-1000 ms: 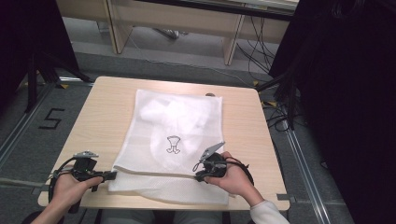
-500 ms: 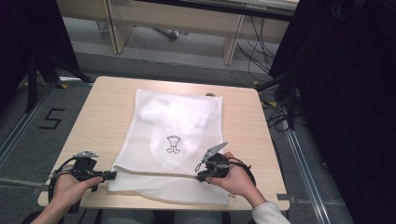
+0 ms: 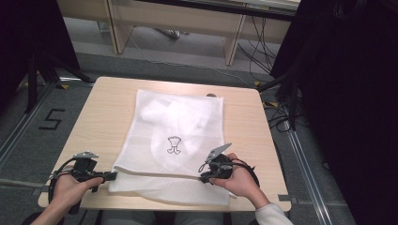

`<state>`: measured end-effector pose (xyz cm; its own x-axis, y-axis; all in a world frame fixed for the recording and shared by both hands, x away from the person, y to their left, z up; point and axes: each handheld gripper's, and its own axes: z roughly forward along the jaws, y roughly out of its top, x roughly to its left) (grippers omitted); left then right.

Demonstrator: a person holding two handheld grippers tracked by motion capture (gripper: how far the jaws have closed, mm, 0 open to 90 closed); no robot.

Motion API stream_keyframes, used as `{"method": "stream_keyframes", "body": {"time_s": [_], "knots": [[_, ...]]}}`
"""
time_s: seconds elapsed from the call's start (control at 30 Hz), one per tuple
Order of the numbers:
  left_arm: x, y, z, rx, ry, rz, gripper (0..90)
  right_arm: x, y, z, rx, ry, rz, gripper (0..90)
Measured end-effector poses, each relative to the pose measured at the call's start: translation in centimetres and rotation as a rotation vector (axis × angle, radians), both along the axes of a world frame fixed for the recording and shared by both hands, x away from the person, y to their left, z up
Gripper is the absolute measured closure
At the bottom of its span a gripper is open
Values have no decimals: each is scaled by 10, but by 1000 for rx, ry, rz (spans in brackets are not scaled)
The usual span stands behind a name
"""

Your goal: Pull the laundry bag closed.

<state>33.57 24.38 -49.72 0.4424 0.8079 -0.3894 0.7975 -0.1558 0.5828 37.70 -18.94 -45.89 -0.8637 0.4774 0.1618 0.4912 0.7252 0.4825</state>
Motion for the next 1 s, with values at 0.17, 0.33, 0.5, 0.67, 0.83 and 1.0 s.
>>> {"method": "stream_keyframes", "body": {"time_s": [0.17, 0.33, 0.5, 0.67, 0.83, 1.0], "knots": [[0, 0, 0, 4, 0, -4, 863, 0, -4, -2, 0, -7, 5, 826], [0, 0, 0, 3, 0, -1, 863, 0, -6, -1, 6, -5, -1, 826], [0, 1, 0, 2, 3, -6, 863, 0, -11, -3, 15, -2, -1, 826], [0, 0, 0, 6, -1, -3, 863, -1, -12, -3, 11, -4, -8, 826], [0, -1, -1, -9, 2, 18, 863, -1, -13, -2, -1, 3, -12, 826], [0, -1, -1, -7, 2, 17, 863, -3, -16, -2, 4, 4, -33, 826]]}}
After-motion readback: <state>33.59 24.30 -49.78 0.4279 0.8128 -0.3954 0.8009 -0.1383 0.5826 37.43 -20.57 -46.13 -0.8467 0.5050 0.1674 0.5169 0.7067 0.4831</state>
